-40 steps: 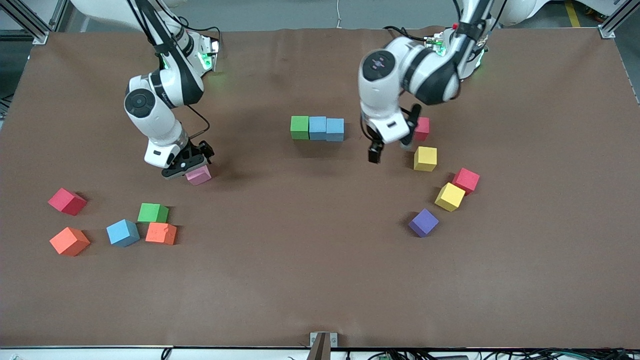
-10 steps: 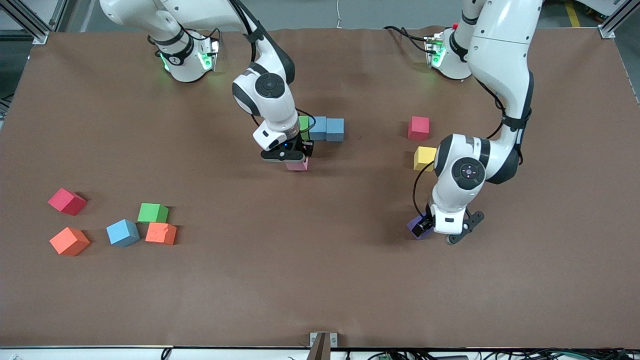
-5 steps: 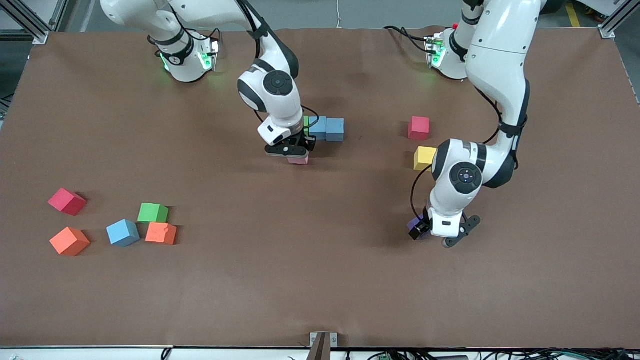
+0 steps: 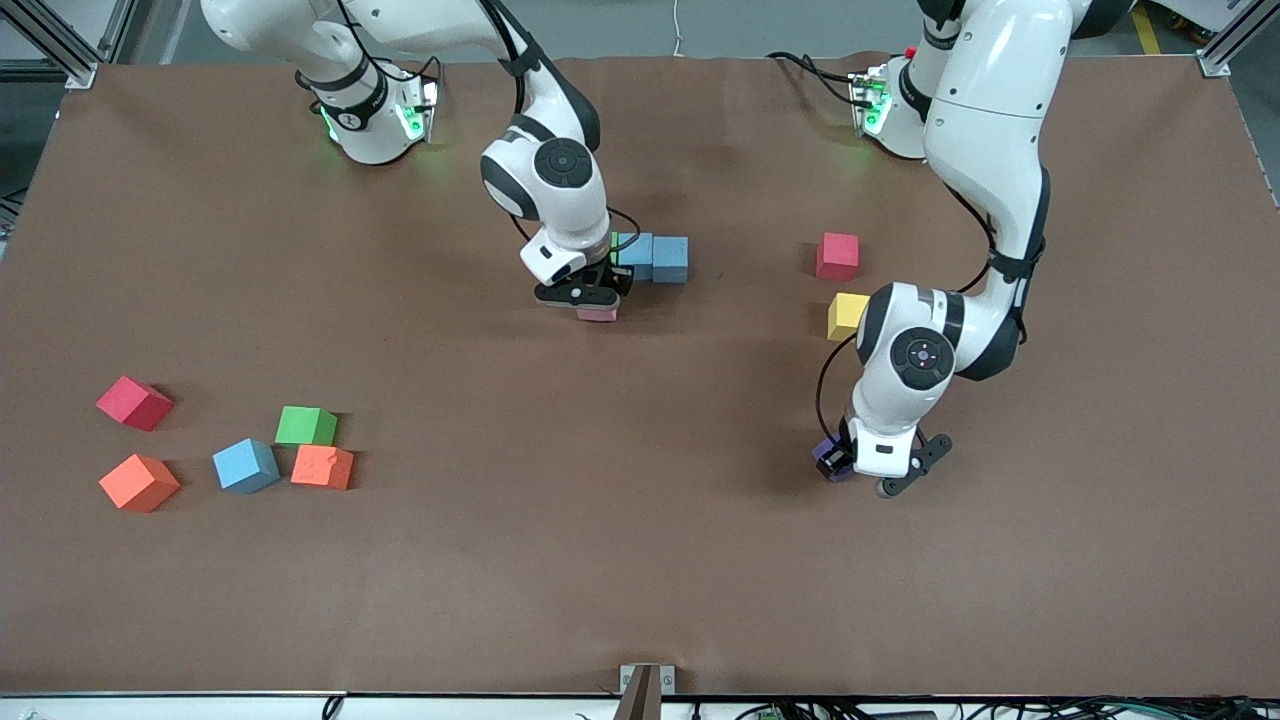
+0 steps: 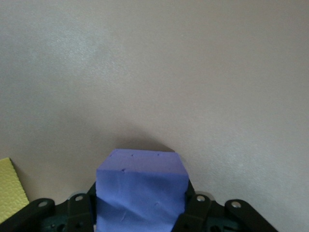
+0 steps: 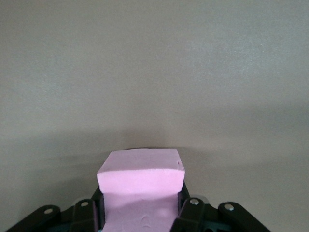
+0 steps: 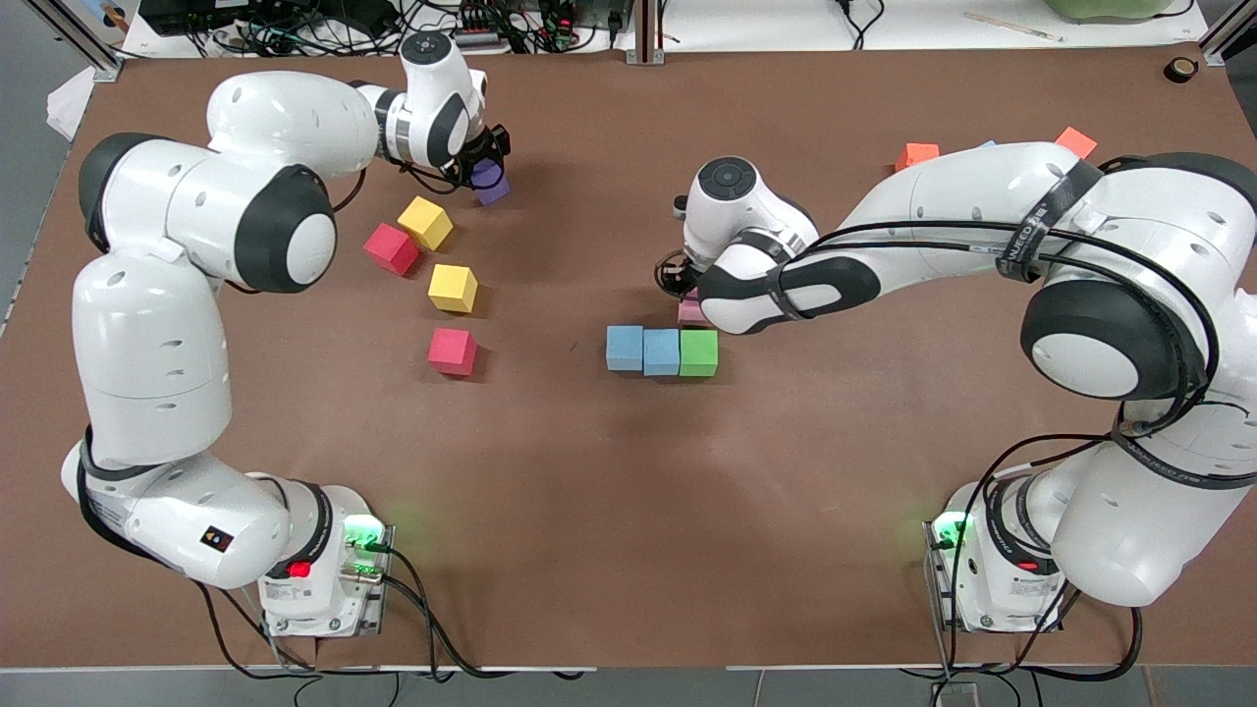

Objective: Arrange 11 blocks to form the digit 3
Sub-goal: 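Carry the pink cube next to the green cube with the right gripper, then release the pink cube and raise the right gripper away, then grasp the orange cube with the right gripper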

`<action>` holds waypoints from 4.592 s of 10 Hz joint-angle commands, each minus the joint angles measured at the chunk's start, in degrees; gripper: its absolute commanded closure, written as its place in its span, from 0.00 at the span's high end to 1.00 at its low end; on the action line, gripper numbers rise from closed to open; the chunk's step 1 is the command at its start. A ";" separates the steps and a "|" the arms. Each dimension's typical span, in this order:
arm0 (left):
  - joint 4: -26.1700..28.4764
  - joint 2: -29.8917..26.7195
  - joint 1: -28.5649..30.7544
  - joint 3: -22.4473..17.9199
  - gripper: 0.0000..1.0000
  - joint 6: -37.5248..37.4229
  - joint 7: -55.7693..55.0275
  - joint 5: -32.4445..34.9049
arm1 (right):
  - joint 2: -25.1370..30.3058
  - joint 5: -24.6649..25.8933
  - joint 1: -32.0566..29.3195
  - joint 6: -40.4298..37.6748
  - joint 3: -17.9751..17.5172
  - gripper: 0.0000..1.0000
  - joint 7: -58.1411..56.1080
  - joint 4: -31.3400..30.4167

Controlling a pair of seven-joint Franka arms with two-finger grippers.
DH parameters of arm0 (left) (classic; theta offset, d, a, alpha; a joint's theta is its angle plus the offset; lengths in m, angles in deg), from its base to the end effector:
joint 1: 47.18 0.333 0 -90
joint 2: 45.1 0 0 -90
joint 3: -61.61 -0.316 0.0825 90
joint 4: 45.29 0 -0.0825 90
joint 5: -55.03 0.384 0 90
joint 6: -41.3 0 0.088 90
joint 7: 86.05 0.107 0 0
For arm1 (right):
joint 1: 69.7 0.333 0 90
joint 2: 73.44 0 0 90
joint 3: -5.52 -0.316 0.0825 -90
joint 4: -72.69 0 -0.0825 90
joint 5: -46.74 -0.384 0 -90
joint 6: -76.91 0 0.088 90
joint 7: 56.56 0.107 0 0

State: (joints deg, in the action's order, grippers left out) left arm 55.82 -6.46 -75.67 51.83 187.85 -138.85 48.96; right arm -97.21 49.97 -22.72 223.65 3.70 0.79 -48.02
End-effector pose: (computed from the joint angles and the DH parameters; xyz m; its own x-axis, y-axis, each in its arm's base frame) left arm 0.6355 -0.2247 0.1984 0.7970 0.5941 0.1087 0.5884 -0.8044 0.0821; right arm 0.3850 0.4408 0.2210 0.9937 -0.1058 0.0381 -0.1050 -0.9942 -0.0224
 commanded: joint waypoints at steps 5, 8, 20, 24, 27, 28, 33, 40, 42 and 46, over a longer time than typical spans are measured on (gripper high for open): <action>-4.32 -3.40 -1.66 0.38 0.16 -9.22 -11.78 -1.22 | 0.38 0.55 0.83 -0.14 0.50 0.15 1.19 -0.76; -8.99 -3.49 -1.48 0.38 0.16 -14.10 -17.94 -1.22 | -0.32 0.63 1.62 -0.05 0.50 0.60 1.19 -0.67; -14.63 -6.65 -9.21 -5.15 0.16 -24.81 -35.61 0.36 | 8.10 0.55 -5.12 -8.56 0.76 1.00 0.14 3.20; -14.81 -8.14 -12.81 -7.52 0.15 -30.62 -39.38 0.54 | 10.40 0.55 -23.29 -11.74 0.76 1.00 -18.70 2.67; -14.89 -8.94 -13.17 -7.53 0.15 -30.71 -39.57 0.54 | 8.83 0.63 -35.71 -8.51 0.76 1.00 -37.19 4.94; -14.80 -8.85 -13.87 -7.88 0.15 -30.71 -40.62 0.54 | 6.47 0.63 -38.52 -6.66 0.76 1.00 -41.39 6.78; -14.10 -8.85 -19.85 -12.89 0.15 -30.89 -43.18 0.27 | -7.33 0.28 -46.89 -5.94 0.68 1.00 -57.07 20.23; -15.07 -9.82 -20.47 -13.51 0.14 -31.06 -44.94 -2.98 | -11.48 -0.16 -47.68 -11.11 0.50 1.00 -59.54 21.22; -15.50 -9.99 -19.77 -13.51 0.14 -30.97 -44.94 -2.98 | -11.48 -1.12 -47.68 -11.83 0.41 1.00 -59.19 20.52; -15.51 -10.34 -19.50 -13.42 0.14 -30.89 -45.11 -2.19 | -12.10 -2.35 -47.51 -10.68 0.41 0.31 -59.63 19.81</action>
State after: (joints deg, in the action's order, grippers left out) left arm 40.47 -15.79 -94.98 38.75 157.75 -183.20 46.79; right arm -109.28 48.68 -69.13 212.18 5.22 -57.94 -27.60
